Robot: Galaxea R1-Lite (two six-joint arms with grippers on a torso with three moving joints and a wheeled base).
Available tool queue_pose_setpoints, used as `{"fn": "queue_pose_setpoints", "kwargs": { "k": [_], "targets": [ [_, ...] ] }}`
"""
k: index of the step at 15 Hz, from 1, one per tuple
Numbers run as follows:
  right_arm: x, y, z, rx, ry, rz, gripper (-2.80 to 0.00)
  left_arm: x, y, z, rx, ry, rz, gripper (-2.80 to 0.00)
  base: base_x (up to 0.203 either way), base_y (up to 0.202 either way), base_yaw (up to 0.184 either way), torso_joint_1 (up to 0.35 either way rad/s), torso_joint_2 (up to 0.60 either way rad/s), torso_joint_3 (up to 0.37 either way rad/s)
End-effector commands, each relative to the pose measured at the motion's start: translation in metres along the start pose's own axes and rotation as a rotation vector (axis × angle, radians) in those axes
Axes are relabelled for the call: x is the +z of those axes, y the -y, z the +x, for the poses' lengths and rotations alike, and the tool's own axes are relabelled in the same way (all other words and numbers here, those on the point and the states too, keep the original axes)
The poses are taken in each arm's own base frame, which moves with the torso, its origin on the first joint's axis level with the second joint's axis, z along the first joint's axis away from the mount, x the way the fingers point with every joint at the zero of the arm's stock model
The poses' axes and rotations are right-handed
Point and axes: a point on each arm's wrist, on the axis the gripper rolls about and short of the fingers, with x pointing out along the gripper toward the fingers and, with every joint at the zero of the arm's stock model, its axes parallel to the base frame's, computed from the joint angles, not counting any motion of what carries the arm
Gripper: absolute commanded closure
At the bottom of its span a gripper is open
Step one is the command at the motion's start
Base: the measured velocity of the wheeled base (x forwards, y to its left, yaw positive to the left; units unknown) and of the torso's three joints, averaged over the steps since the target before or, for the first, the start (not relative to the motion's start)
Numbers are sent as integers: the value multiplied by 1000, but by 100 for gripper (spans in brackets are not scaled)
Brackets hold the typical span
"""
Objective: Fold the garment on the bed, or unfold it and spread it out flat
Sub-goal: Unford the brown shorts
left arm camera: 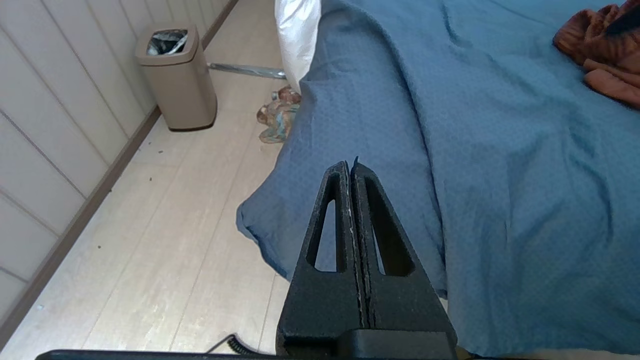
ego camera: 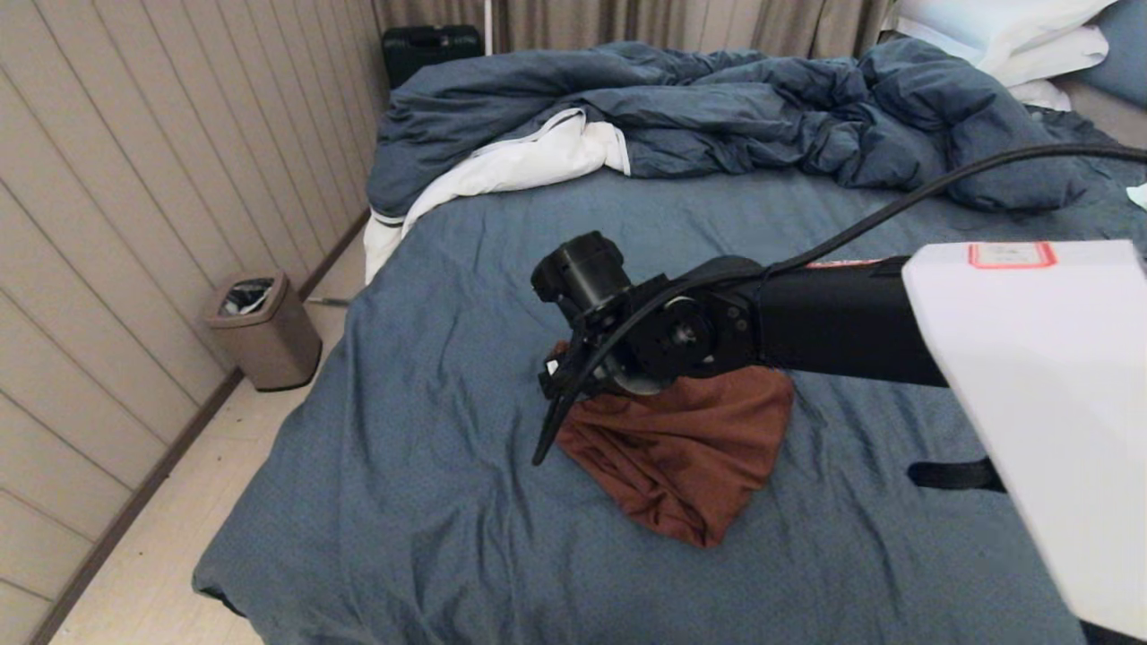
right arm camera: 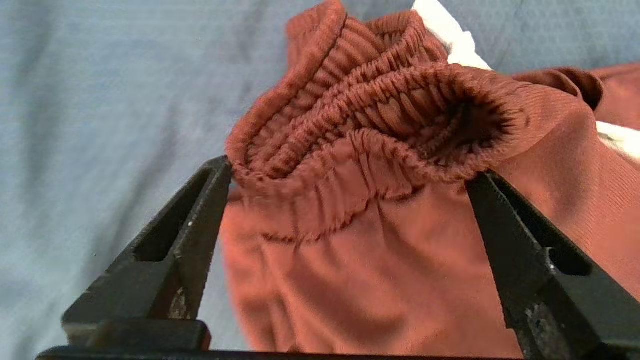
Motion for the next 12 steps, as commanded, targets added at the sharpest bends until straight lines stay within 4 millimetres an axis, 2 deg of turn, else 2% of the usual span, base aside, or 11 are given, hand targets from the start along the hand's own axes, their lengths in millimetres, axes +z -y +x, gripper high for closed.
{"fn": "queue_pose_setpoints", "kwargs": {
  "k": [1, 6, 7, 12],
  "targets": [
    [-8, -7, 13, -7, -22, -23, -280, 0, 0, 0, 0, -1, -1, 0, 0, 0, 0, 0, 0, 0],
    [-10, -4, 20, -36, -28, -29, -280, 1, 0, 0, 0, 1, -1, 0, 0, 0, 0, 0, 0, 0],
    [-10, -4, 20, -49, -26, -33, 0, 1, 0, 0, 0, 1, -1, 0, 0, 0, 0, 0, 0, 0],
    [-11, -1, 23, -64, -34, -40, 0, 1, 0, 0, 0, 1, -1, 0, 0, 0, 0, 0, 0, 0]
  ]
}}
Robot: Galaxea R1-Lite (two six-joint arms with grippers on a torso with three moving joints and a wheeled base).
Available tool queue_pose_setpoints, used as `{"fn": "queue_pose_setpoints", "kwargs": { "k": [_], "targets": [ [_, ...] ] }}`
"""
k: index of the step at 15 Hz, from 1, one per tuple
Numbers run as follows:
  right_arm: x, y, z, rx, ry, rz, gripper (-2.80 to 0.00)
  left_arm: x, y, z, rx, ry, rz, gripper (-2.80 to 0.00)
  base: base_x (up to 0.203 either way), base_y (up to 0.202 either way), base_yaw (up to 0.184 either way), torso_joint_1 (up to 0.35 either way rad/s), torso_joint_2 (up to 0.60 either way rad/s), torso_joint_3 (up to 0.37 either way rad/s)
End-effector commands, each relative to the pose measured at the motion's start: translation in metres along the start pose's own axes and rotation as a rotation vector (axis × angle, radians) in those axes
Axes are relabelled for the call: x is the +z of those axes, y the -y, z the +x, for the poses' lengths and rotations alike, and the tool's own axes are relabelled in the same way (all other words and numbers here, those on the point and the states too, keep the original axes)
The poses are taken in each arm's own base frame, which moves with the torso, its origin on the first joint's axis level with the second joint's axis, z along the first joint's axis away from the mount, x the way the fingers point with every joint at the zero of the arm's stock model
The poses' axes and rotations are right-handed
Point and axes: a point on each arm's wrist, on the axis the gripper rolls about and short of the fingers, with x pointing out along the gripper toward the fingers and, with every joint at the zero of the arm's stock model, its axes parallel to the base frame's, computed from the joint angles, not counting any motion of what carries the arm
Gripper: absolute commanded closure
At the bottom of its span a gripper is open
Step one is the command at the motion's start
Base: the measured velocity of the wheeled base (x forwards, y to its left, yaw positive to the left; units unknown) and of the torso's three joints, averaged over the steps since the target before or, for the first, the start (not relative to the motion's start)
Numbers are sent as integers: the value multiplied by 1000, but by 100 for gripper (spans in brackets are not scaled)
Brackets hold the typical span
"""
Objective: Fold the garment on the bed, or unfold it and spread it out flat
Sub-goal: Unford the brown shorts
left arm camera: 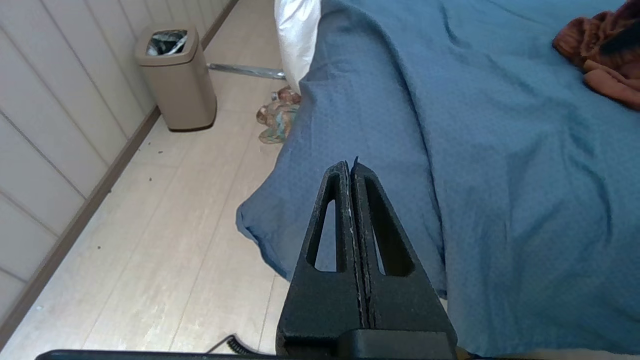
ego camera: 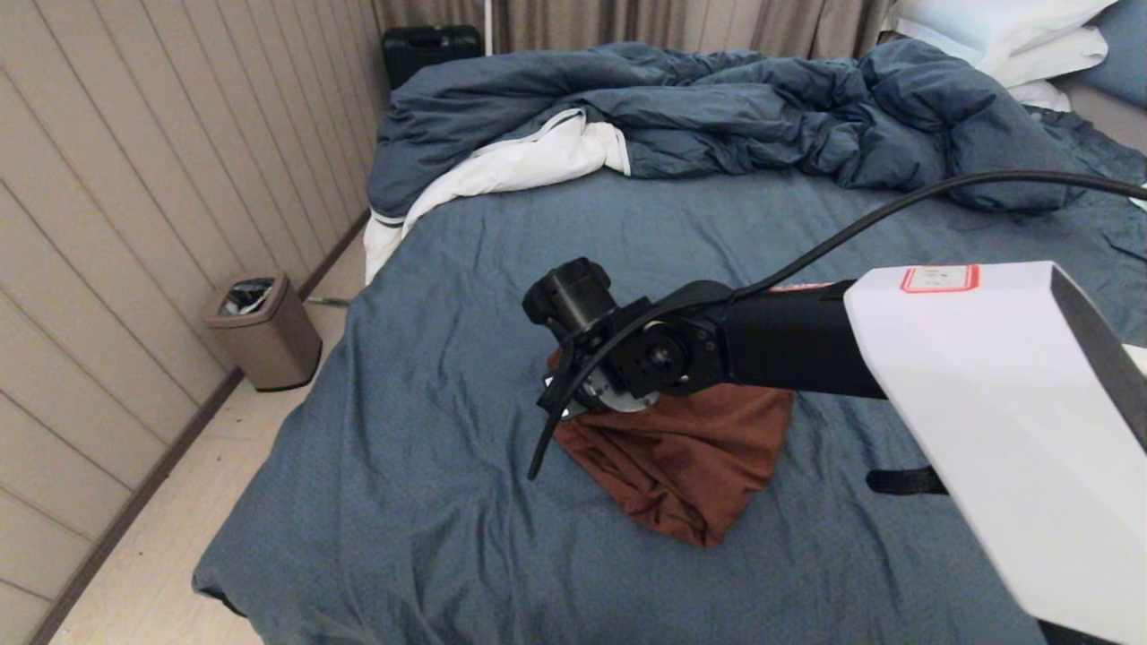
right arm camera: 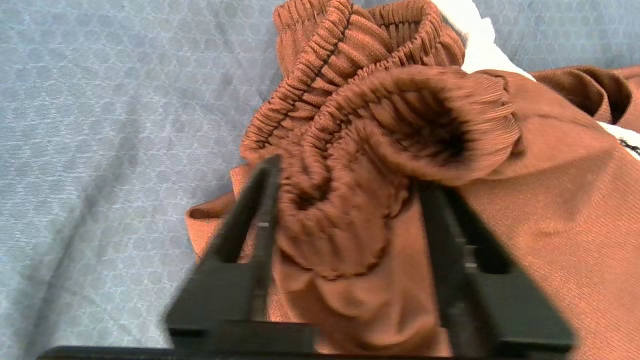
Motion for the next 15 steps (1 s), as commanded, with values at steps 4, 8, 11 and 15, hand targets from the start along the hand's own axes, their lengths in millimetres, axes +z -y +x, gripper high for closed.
{"fn": "queue_pose_setpoints", "kwargs": {
  "k": [4, 8, 11, 15],
  "targets": [
    [13, 12, -23, -28, 54, 39, 0, 0, 0, 0, 2, -2, 0, 0, 0, 0, 0, 0, 0, 0],
    [25, 49, -80, -55, 128, 98, 0, 0, 0, 0, 1, -2, 0, 0, 0, 0, 0, 0, 0, 0],
    [21, 96, -109, -114, 143, 159, 0, 0, 0, 0, 1, -2, 0, 0, 0, 0, 0, 0, 0, 0],
    [-6, 143, -128, -195, 116, 216, 0, 0, 0, 0, 1, -2, 0, 0, 0, 0, 0, 0, 0, 0]
  ]
}}
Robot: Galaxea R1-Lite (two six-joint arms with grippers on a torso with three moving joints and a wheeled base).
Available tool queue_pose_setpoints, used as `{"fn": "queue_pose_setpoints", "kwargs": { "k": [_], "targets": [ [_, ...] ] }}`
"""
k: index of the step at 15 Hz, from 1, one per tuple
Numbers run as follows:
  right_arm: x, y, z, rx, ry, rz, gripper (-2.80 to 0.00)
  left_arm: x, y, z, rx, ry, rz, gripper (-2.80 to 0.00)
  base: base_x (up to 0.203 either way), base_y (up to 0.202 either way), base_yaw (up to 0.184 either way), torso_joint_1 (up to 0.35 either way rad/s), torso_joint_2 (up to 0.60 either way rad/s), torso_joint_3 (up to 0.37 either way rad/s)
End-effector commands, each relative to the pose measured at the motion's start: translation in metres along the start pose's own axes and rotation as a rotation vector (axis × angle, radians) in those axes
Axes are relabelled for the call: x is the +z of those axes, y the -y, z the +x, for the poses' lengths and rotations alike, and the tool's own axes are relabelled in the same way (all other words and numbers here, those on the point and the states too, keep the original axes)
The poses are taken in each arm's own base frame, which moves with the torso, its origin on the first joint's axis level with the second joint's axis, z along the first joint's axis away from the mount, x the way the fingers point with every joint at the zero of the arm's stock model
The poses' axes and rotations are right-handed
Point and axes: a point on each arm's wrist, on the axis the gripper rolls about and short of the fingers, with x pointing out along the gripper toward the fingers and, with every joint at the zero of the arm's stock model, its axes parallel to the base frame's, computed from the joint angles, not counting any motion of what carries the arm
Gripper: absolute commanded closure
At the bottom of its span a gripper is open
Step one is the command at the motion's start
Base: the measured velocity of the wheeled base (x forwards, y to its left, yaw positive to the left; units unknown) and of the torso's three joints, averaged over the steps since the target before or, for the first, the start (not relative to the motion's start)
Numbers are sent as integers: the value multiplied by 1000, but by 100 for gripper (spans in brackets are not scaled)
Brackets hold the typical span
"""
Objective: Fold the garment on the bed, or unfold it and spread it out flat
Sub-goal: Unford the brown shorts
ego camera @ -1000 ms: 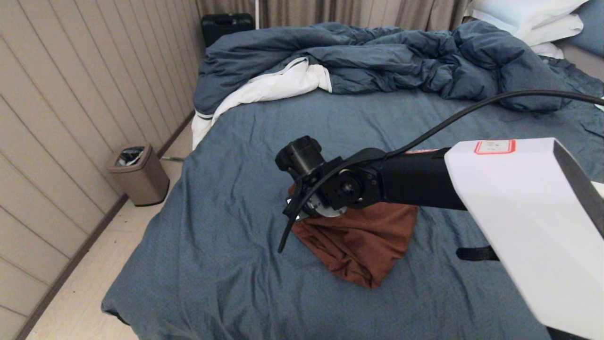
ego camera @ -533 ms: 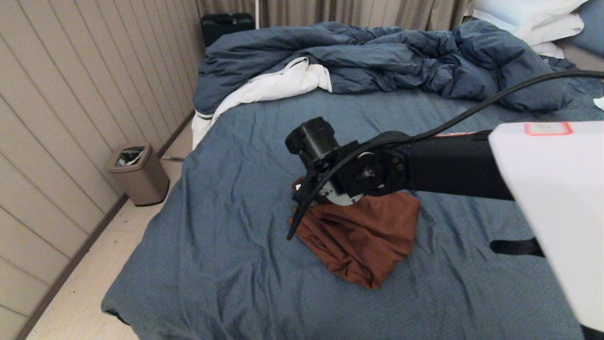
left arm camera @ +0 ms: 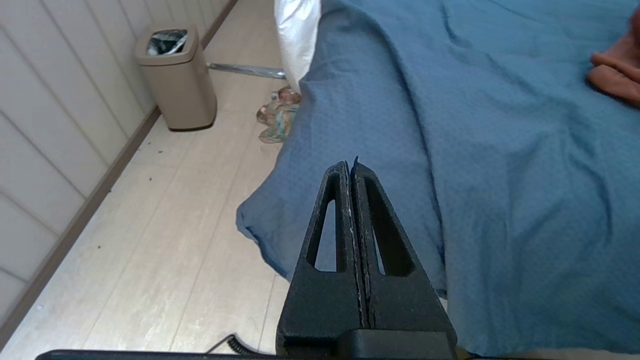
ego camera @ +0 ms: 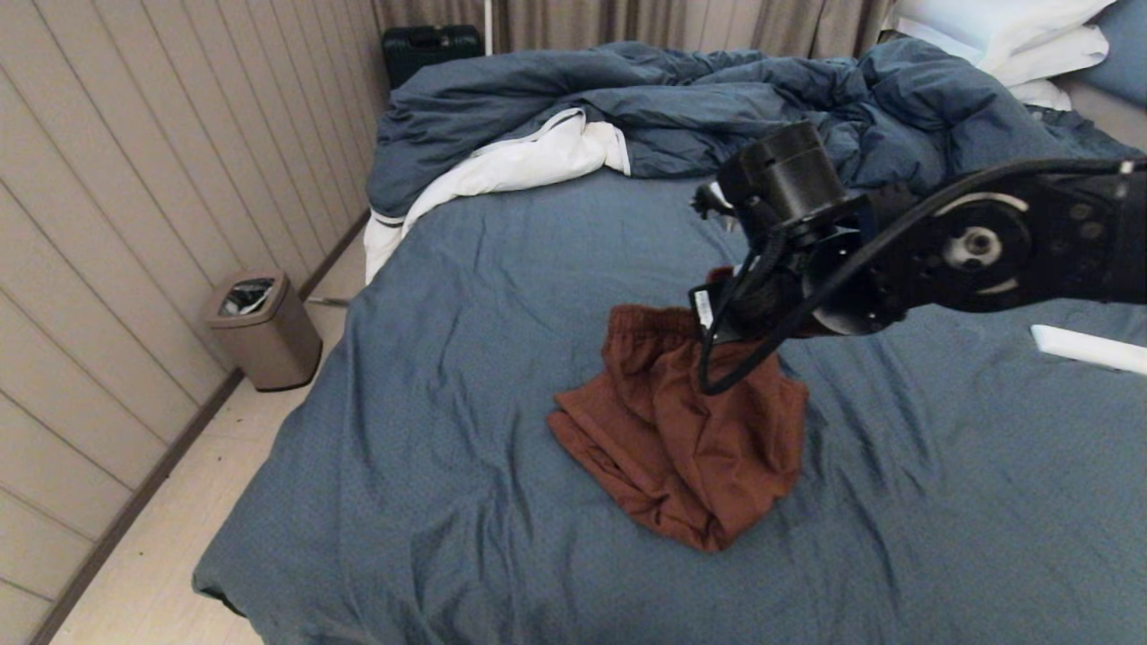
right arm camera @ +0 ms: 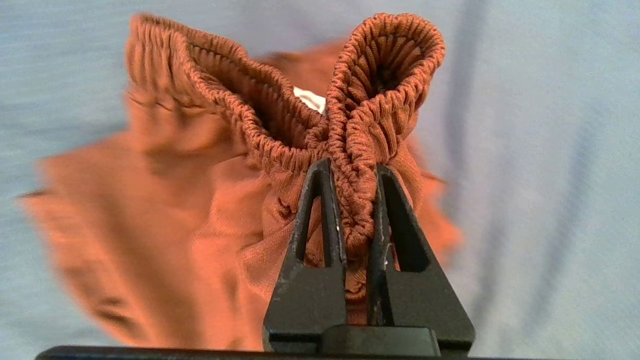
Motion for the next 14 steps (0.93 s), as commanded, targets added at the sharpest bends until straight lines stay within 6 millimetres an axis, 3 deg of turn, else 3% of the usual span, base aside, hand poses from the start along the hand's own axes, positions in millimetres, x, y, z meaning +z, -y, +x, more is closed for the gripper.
{"fn": "queue_pose_setpoints", "kwargs": {
  "k": [1, 4, 8, 10, 14],
  "targets": [
    [-10, 38, -21, -53, 18, 50, 0, 0, 0, 0, 1, -1, 0, 0, 0, 0, 0, 0, 0, 0],
    [-37, 89, -26, -177, 8, 127, 0, 0, 0, 0, 1, -1, 0, 0, 0, 0, 0, 0, 0, 0],
    [-83, 141, -39, -283, -50, 209, 0, 0, 0, 0, 1, -1, 0, 0, 0, 0, 0, 0, 0, 0],
    [-113, 152, -44, -307, -85, 229, 0, 0, 0, 0, 1, -1, 1, 0, 0, 0, 0, 0, 0, 0],
    [-159, 158, -61, -322, -98, 254, 0, 0, 0, 0, 1, -1, 1, 0, 0, 0, 0, 0, 0, 0]
  ]
}}
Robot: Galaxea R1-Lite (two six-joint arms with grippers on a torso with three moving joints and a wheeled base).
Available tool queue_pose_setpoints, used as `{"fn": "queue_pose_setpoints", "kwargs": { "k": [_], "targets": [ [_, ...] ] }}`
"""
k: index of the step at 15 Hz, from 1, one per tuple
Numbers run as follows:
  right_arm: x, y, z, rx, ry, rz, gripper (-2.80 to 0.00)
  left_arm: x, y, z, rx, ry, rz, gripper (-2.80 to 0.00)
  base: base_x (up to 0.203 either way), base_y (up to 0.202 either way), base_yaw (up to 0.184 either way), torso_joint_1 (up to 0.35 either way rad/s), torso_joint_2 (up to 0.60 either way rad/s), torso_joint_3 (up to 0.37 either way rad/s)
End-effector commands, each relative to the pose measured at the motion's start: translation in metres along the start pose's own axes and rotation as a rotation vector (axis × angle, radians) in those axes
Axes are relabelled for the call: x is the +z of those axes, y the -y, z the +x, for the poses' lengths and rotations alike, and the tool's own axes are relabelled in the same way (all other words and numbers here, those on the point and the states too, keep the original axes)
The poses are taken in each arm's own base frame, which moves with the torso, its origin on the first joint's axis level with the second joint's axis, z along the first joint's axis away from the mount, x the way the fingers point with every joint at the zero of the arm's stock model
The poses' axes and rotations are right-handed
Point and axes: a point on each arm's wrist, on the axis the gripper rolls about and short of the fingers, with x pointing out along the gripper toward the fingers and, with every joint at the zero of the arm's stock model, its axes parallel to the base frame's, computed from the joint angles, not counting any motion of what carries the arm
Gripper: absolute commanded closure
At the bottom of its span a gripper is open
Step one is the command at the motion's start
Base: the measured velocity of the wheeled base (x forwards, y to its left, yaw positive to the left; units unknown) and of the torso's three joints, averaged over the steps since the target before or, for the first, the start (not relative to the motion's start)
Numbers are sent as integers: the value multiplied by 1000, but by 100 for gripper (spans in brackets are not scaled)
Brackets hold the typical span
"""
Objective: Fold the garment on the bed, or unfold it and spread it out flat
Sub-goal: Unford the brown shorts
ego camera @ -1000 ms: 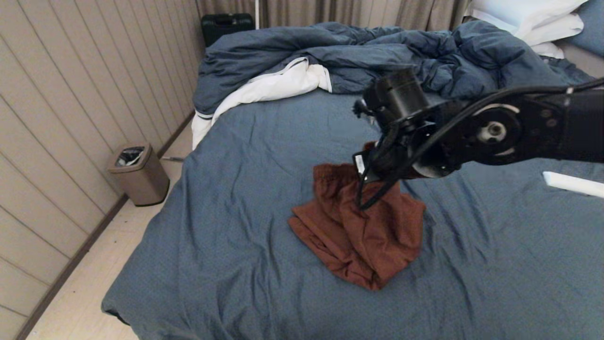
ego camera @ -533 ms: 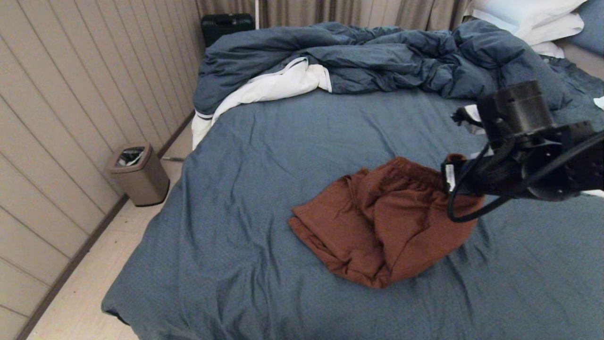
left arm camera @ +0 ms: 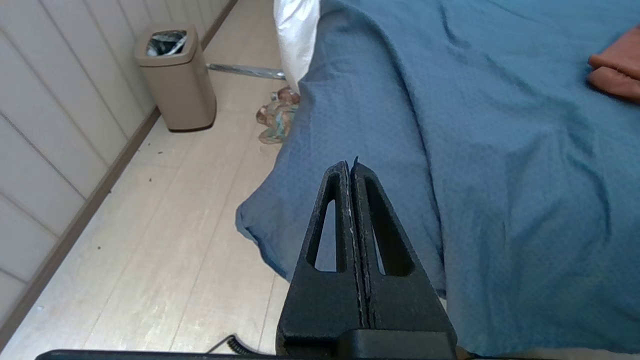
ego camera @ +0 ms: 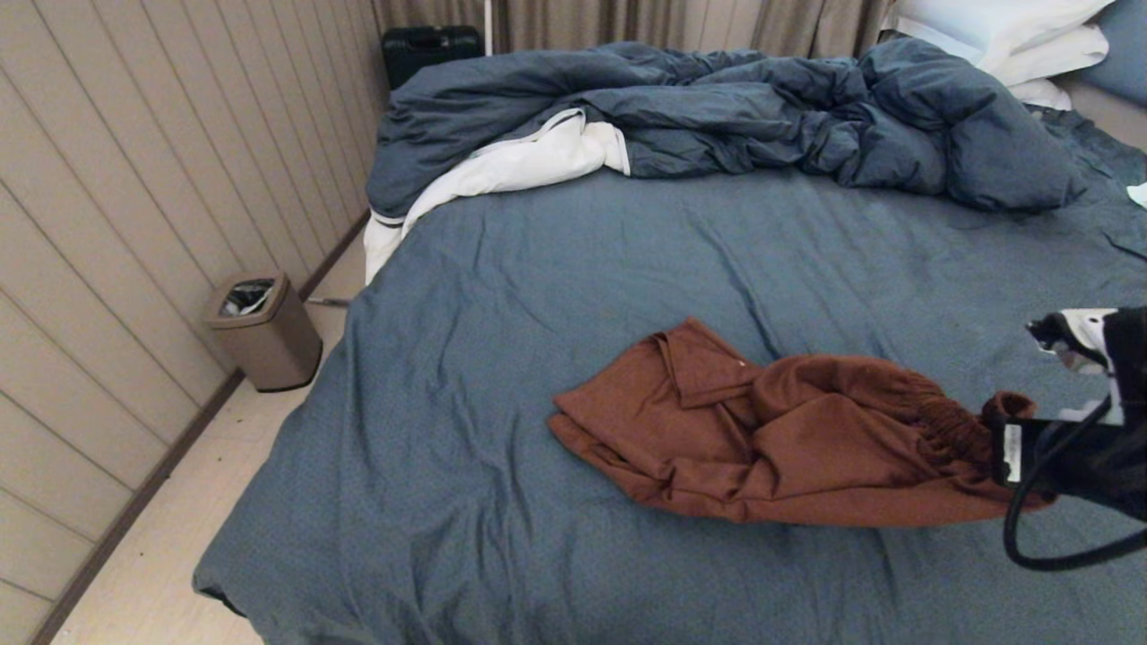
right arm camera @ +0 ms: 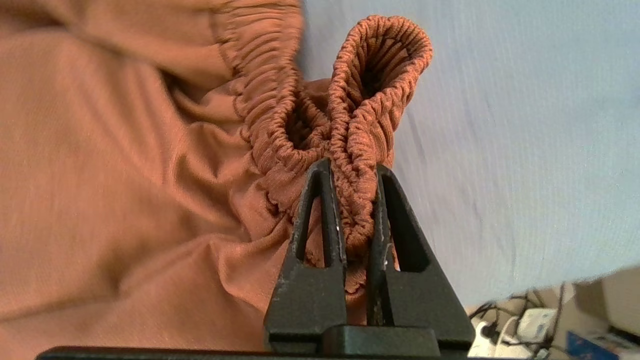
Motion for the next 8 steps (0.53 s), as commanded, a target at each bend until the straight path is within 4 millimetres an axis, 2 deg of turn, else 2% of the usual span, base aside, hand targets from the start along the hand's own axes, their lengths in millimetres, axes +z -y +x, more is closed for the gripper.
{"fn": "queue_pose_setpoints", "kwargs": {
  "k": [1, 6, 7, 8],
  "targets": [
    [-22, 12, -15, -1, 8, 15, 0, 0, 0, 0, 0, -1, 0, 0, 0, 0, 0, 0, 0, 0],
    [-63, 21, -29, 35, -29, 0, 0, 0, 0, 0, 1, -1, 0, 0, 0, 0, 0, 0, 0, 0],
    [-68, 21, -28, 42, -43, 5, -170, 0, 0, 0, 0, -1, -1, 0, 0, 0, 0, 0, 0, 0],
    [-69, 22, -28, 41, -46, 8, -280, 0, 0, 0, 0, -1, -1, 0, 0, 0, 0, 0, 0, 0]
  ]
}}
